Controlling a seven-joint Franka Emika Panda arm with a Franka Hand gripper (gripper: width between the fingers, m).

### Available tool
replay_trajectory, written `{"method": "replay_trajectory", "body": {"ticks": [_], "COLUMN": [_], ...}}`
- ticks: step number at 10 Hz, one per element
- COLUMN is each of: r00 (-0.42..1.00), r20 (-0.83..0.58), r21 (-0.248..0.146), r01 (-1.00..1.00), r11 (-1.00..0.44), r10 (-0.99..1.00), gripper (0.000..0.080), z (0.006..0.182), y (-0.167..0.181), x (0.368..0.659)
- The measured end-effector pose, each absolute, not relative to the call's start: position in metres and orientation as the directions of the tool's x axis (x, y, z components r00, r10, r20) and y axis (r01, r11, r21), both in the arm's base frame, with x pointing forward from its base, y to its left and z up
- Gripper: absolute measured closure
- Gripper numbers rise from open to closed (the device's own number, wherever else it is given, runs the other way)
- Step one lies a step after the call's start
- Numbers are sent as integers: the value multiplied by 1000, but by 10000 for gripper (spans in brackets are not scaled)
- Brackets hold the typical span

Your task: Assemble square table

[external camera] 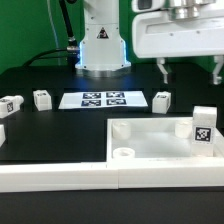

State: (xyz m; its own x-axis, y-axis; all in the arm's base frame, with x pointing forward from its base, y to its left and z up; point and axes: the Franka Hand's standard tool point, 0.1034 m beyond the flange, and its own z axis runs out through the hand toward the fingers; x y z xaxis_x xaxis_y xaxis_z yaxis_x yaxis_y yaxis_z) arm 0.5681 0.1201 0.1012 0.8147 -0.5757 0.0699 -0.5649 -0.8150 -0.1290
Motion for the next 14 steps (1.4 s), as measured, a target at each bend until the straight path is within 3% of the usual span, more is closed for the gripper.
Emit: {"method": "replay_trajectory", "body": {"ticks": [4, 6, 8, 11, 13, 14], "r00": [892, 914, 920, 880, 823, 791], "r20": [76, -16, -123, -295, -415, -478], "r21": [-110, -71, -65, -48, -69, -105], "r01": [-436, -404, -380, -403, -454, -482], "r11": [-893, -912, -923, -914, -888, -870], "r10": [-445, -404, -371, -372, -388, -381], "gripper": [150, 150, 150, 150, 150, 150], "z": [99, 81, 69, 72, 69, 68], "y": [113, 82, 55, 52, 62, 67], "x": [565, 529, 505, 502, 495, 488]}}
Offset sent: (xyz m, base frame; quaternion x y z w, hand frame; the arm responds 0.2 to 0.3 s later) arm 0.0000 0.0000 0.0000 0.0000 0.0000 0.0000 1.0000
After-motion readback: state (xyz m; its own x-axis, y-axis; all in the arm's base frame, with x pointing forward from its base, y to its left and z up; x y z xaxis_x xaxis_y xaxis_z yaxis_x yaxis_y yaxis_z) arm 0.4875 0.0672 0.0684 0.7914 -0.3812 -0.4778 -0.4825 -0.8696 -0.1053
